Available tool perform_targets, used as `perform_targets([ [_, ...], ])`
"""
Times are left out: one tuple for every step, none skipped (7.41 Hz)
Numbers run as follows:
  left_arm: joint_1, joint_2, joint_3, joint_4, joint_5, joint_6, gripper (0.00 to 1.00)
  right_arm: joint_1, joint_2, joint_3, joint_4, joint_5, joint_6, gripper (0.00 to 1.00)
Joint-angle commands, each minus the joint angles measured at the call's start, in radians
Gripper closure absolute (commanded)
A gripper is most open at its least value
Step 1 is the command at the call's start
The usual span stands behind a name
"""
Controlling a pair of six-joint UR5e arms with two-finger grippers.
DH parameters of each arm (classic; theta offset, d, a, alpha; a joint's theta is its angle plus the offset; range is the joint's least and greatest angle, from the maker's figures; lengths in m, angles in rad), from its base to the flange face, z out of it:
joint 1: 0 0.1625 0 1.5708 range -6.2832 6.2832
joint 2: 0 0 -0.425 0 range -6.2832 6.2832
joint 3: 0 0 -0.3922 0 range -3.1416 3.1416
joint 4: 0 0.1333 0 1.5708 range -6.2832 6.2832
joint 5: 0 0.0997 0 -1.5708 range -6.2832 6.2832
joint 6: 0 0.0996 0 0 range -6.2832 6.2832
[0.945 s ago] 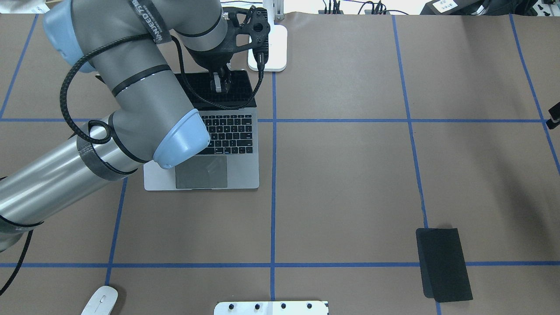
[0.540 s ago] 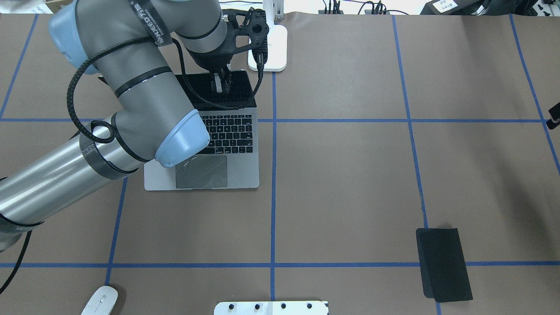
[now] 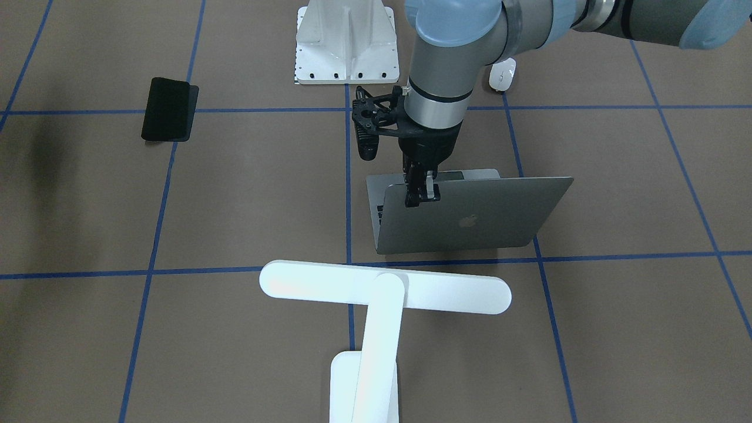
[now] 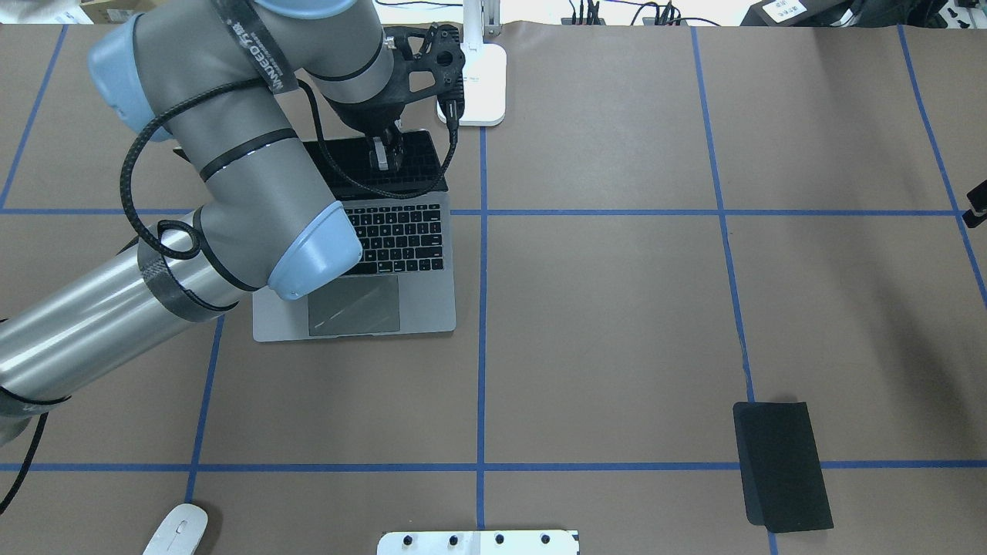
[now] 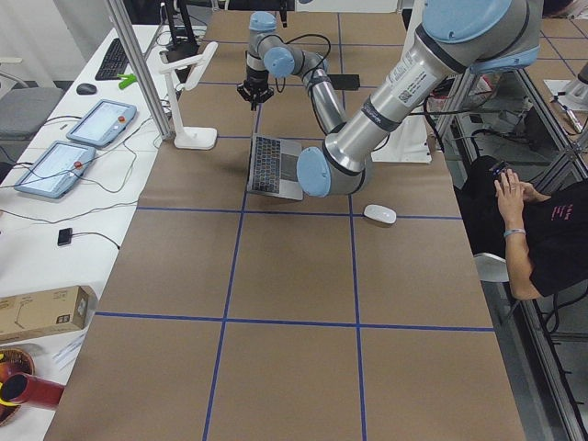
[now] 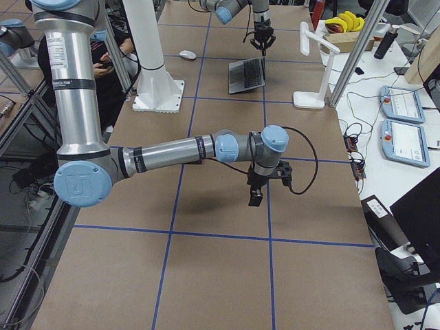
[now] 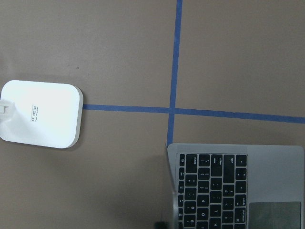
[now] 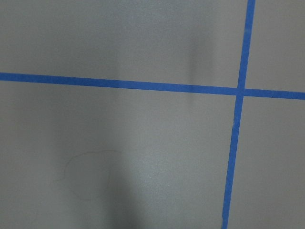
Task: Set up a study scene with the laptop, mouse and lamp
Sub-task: 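Lift the laptop lid upright with the left gripper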
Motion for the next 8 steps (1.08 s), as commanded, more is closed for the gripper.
perform_targets([
  [0.013, 0.003, 0.024, -0.037, 0.000, -0.020, 1.00, 0.000, 0.001, 0.000, 0.000, -0.002, 0.000, 0.00],
  [0.013, 0.003, 0.026, -0.041, 0.001, -0.021, 1.00, 0.000, 0.002, 0.000, 0.000, -0.002, 0.000, 0.00],
  [0.013, 0.003, 0.026, -0.041, 0.007, -0.022, 0.95, 0.000, 0.004, -0.002, 0.000, -0.002, 0.000, 0.00],
  [0.013, 0.002, 0.026, -0.041, 0.007, -0.025, 0.86, 0.000, 0.005, -0.002, 0.000, -0.002, 0.000, 0.00],
  [0.013, 0.002, 0.026, -0.041, 0.015, -0.028, 0.73, 0.000, 0.005, -0.002, 0.000, -0.002, 0.000, 0.00],
  [0.015, 0.000, 0.024, -0.041, 0.020, -0.028, 0.71, 0.000, 0.005, -0.002, 0.000, -0.002, 0.000, 0.00],
  [0.015, 0.000, 0.024, -0.041, 0.020, -0.028, 0.70, 0.000, 0.005, -0.003, 0.000, -0.002, 0.000, 0.00],
  [0.015, 0.000, 0.024, -0.041, 0.020, -0.028, 0.71, 0.000, 0.005, -0.003, 0.000, -0.002, 0.000, 0.00],
])
